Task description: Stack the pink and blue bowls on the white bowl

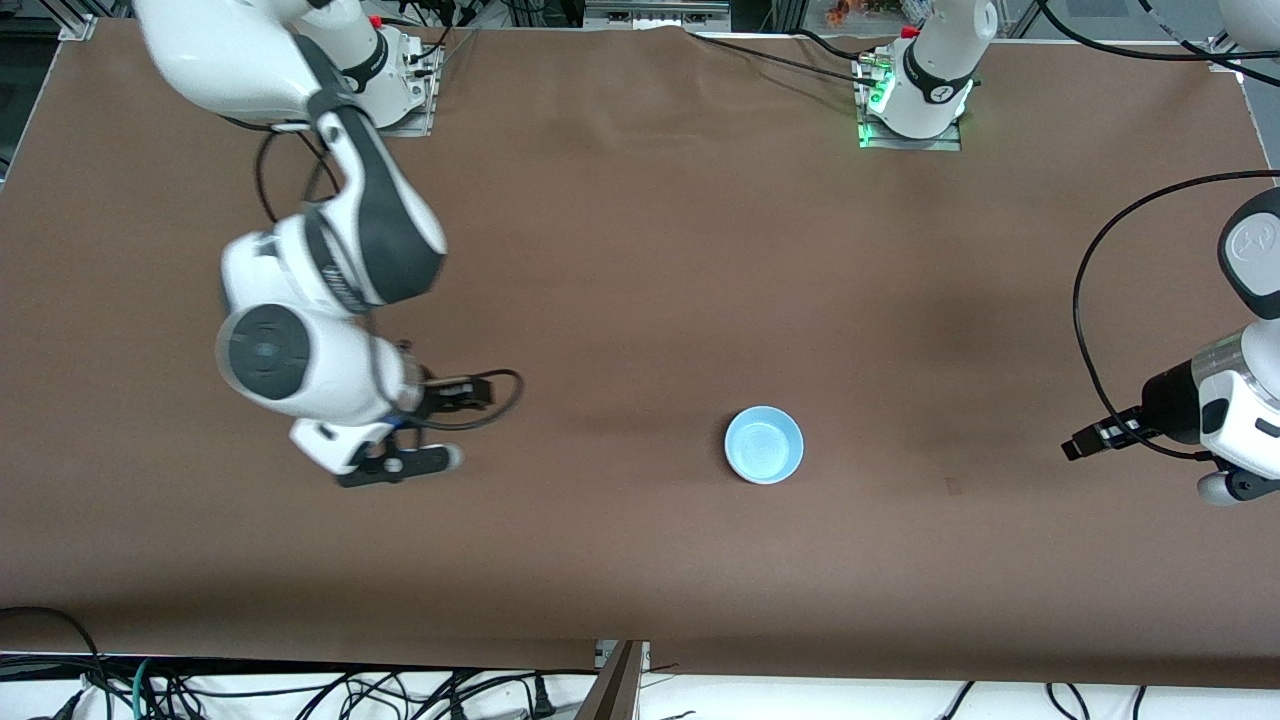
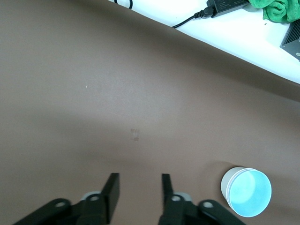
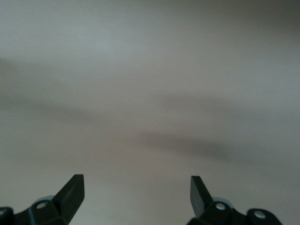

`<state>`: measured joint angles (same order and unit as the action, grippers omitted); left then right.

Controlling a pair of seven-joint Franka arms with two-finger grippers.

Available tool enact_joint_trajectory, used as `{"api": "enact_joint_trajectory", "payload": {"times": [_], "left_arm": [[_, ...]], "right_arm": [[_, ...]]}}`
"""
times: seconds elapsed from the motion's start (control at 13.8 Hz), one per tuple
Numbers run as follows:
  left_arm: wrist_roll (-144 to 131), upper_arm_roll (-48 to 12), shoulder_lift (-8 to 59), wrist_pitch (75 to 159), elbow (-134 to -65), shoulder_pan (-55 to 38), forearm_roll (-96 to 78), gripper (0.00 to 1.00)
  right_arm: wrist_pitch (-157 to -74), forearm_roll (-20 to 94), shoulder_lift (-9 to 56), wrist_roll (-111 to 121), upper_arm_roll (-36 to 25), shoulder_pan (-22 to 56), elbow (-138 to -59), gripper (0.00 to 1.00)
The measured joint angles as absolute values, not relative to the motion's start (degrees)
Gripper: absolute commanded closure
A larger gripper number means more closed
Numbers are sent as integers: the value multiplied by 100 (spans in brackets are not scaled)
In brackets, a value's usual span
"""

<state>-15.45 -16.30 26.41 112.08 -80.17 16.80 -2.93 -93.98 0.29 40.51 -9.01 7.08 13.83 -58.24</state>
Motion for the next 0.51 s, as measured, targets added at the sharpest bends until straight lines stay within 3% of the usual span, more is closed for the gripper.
{"api": "enact_joint_trajectory", "payload": {"times": [0.51], "left_arm": [[-1536,-1609,2614,11207,-8015,1689,-290,0]], "right_arm": [[-9349,9,1933,-539,633,175,-7539,0]]}}
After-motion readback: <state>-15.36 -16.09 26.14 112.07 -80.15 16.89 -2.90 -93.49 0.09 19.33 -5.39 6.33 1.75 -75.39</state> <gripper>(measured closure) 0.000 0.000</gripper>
